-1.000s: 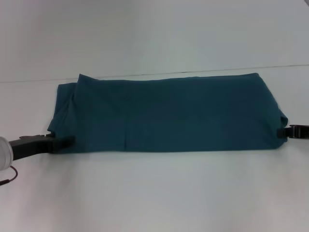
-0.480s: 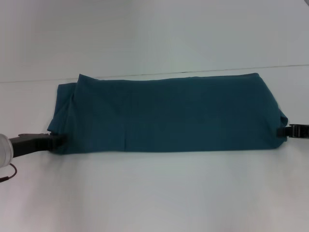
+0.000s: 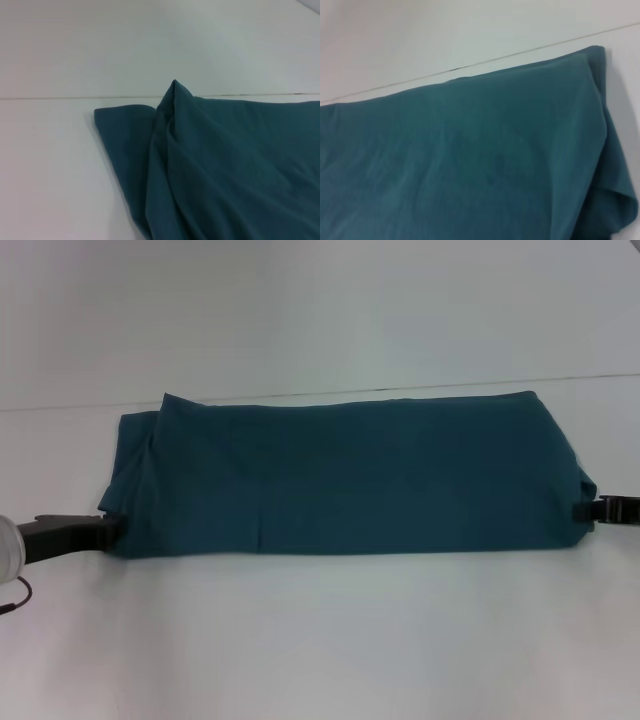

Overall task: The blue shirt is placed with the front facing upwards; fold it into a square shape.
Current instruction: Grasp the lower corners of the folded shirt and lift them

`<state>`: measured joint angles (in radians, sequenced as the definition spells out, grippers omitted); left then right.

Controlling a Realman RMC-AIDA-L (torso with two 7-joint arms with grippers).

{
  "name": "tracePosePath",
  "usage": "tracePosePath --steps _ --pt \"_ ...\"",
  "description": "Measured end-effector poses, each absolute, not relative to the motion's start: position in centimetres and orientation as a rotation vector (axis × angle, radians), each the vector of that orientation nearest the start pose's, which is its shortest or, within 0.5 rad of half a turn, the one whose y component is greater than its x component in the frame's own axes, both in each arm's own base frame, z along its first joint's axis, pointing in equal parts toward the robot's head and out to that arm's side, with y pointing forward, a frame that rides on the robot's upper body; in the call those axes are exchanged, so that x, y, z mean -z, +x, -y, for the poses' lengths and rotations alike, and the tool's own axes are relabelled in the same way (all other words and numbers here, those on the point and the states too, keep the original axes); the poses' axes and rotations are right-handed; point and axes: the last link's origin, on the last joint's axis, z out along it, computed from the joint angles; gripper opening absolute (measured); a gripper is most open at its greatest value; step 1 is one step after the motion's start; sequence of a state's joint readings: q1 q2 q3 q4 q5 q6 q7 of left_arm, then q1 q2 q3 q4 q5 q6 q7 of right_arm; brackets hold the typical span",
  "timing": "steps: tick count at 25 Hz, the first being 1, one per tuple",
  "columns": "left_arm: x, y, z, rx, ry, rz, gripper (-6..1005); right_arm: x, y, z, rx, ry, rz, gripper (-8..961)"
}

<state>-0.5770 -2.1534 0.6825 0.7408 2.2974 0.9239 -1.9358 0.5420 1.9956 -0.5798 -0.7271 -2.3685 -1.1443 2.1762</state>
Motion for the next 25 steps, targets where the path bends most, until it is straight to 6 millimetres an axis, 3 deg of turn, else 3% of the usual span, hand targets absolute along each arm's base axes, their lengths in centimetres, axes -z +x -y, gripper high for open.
tracePosePath --steps 25 --pt "-2.8 -30.6 -37.2 0.279 -2.168 1.214 71 -8.0 36.5 -35.0 -0.305 -2.005 -1.489 3"
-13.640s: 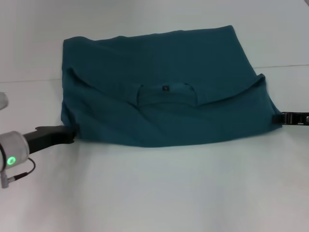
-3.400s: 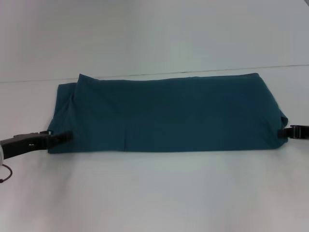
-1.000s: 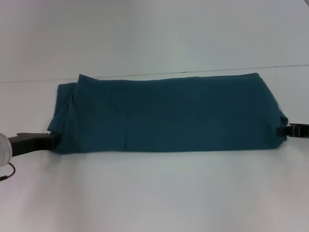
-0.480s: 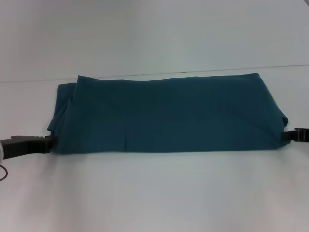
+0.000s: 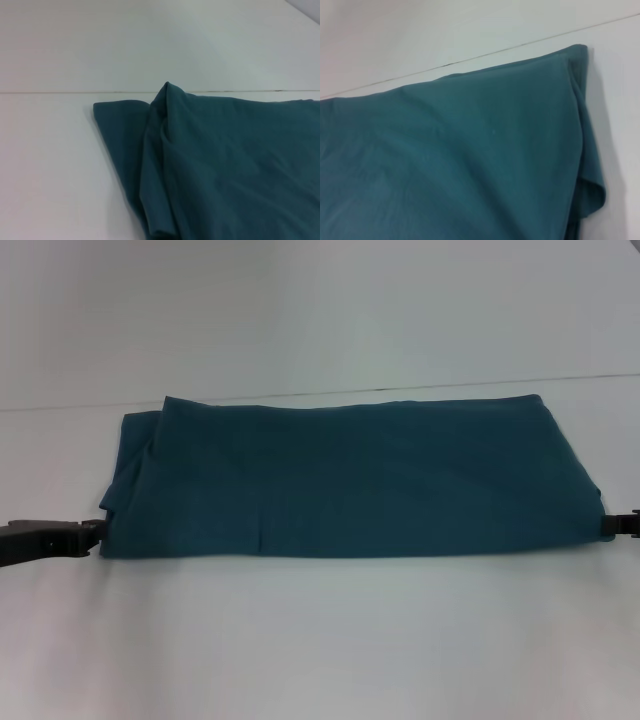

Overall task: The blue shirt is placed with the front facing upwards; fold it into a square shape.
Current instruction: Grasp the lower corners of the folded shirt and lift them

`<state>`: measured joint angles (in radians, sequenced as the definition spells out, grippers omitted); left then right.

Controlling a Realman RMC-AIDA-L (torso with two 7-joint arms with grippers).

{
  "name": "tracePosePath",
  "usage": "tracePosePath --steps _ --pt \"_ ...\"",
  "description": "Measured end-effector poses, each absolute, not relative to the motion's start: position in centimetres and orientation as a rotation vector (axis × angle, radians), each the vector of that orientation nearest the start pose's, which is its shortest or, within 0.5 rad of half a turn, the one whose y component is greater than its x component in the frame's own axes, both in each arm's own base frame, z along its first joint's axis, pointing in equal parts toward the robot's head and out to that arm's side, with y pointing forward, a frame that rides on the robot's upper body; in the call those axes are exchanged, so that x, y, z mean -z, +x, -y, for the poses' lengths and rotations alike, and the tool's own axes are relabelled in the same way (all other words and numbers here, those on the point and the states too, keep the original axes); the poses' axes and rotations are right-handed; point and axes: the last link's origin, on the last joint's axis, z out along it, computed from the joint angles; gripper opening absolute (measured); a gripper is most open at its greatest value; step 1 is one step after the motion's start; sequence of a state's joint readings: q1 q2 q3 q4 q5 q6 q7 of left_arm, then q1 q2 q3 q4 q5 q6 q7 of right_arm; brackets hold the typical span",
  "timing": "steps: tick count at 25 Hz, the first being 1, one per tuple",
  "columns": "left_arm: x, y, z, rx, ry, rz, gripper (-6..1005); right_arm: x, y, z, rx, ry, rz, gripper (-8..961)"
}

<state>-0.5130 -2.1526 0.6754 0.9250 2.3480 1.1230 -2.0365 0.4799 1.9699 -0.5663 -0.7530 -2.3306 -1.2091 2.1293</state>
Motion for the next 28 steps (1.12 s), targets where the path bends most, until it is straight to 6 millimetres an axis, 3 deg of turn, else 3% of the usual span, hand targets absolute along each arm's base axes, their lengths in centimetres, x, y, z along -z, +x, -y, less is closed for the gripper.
tracePosePath --steps 12,18,23,28 --pt "-2.1 -30.5 -38.0 0.286 -2.127 1.241 130 -7.6 36.3 -35.2 -0.308 -2.019 -1.478 3" --pt "-1.9 -31.0 -38.0 0.275 -2.104 1.274 345 -7.5 36.3 -35.2 -0.308 -2.019 -1.479 3" --pt "-1.2 -31.3 -37.9 0.246 -2.105 1.287 588 -7.5 36.2 -35.2 -0.309 -2.02 -1.477 3" --pt "-0.7 -31.0 -38.0 0.239 -2.126 1.28 643 -7.5 36.2 -35.2 -0.308 -2.021 -1.476 3"
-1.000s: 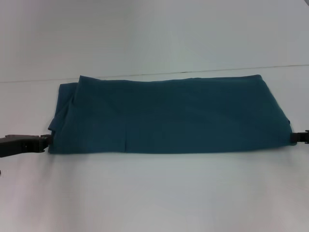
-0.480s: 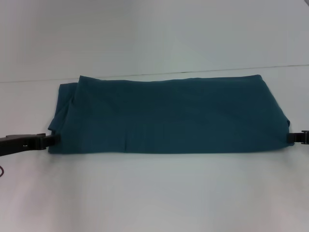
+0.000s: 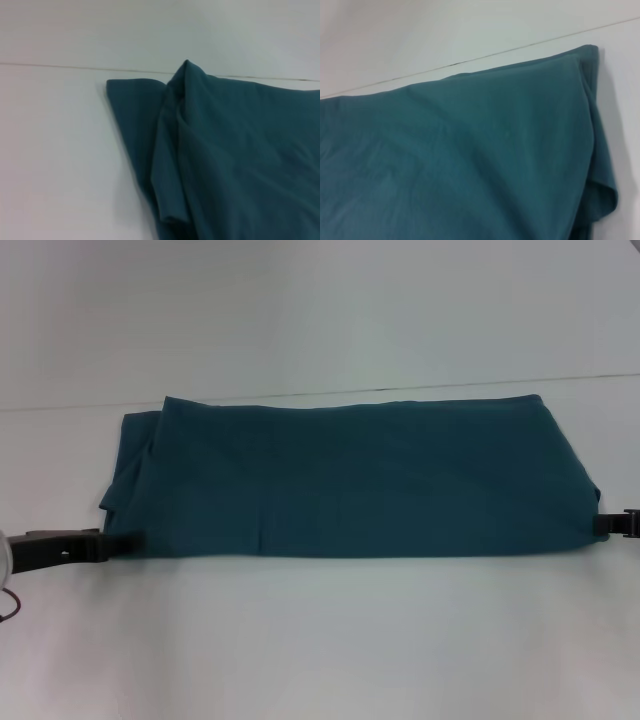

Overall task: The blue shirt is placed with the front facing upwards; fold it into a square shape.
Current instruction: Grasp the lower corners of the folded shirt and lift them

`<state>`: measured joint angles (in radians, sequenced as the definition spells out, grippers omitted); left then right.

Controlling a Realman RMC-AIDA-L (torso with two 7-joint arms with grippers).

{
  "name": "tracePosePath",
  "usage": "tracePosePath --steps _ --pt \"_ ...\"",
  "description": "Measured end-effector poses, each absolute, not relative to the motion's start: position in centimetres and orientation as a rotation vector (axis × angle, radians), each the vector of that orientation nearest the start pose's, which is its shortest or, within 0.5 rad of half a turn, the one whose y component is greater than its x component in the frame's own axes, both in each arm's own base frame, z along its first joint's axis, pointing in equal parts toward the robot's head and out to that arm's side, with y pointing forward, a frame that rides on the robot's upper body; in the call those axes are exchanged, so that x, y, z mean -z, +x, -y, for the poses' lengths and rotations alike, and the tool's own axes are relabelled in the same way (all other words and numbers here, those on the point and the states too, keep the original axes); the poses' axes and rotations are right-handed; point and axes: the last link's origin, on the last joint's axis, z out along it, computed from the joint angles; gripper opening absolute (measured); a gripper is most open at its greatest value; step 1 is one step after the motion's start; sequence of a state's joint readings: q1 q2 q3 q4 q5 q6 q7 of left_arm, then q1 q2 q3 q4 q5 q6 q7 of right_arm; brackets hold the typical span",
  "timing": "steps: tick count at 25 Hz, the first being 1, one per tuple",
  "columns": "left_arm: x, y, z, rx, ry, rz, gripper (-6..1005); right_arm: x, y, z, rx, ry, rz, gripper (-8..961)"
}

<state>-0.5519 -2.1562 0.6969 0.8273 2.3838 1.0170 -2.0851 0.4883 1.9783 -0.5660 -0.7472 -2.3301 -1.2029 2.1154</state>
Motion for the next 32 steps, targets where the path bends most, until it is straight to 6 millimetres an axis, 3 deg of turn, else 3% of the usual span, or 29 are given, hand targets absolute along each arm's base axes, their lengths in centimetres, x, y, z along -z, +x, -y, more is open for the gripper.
tracePosePath --steps 6,14,20,25,32 --pt "-0.2 -30.4 -38.2 0.236 -2.152 1.27 708 -7.5 36.2 -35.3 -0.308 -2.021 -1.477 3" --pt "0.2 -29.9 -38.5 0.217 -2.18 1.241 693 -7.5 36.2 -35.3 -0.307 -2.02 -1.477 2" --pt "0.4 -29.7 -38.8 0.2 -2.171 1.217 578 -7.5 36.2 -35.3 -0.308 -2.021 -1.476 2" --pt "0.3 -29.6 -38.9 0.199 -2.169 1.212 338 -7.4 36.2 -35.2 -0.309 -2.023 -1.478 2" --pt "0.3 -29.9 -39.1 0.164 -2.154 1.208 208 -7.4 36.2 -35.2 -0.309 -2.023 -1.48 2"
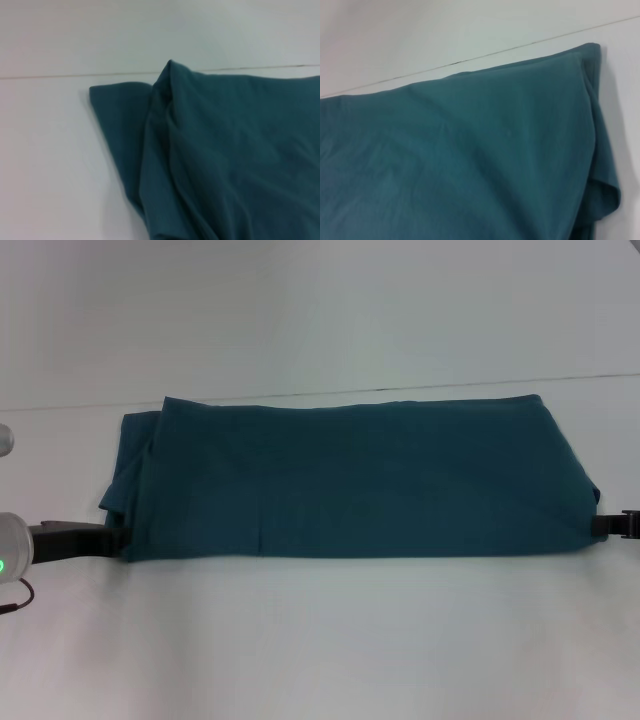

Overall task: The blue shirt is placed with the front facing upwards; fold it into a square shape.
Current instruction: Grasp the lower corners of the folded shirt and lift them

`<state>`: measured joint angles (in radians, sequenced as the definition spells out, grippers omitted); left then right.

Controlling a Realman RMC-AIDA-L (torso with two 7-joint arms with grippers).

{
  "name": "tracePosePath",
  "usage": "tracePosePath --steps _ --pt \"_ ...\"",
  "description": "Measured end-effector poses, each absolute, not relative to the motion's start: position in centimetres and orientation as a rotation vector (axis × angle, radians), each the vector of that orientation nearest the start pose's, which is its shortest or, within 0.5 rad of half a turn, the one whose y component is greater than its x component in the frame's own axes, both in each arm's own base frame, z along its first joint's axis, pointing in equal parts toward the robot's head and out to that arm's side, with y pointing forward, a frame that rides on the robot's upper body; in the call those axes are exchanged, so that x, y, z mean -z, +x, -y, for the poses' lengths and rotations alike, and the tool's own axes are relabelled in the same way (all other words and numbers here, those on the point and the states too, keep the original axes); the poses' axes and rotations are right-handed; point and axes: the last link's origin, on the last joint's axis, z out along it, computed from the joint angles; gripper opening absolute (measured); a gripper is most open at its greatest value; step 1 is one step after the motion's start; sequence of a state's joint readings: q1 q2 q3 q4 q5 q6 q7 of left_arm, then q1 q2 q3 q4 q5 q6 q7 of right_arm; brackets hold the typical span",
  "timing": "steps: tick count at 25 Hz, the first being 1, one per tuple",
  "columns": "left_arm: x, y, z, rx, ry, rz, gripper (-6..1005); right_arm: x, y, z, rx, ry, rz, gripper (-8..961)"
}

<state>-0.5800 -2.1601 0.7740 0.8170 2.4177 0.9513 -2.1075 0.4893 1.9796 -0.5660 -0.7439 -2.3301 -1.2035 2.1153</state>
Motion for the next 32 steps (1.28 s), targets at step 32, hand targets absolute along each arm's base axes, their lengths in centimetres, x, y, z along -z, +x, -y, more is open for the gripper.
tracePosePath --steps 32 --pt "-2.4 -30.0 -35.8 0.177 -2.235 1.307 2 -9.4 38.4 -32.6 -0.346 -1.982 -1.495 34"
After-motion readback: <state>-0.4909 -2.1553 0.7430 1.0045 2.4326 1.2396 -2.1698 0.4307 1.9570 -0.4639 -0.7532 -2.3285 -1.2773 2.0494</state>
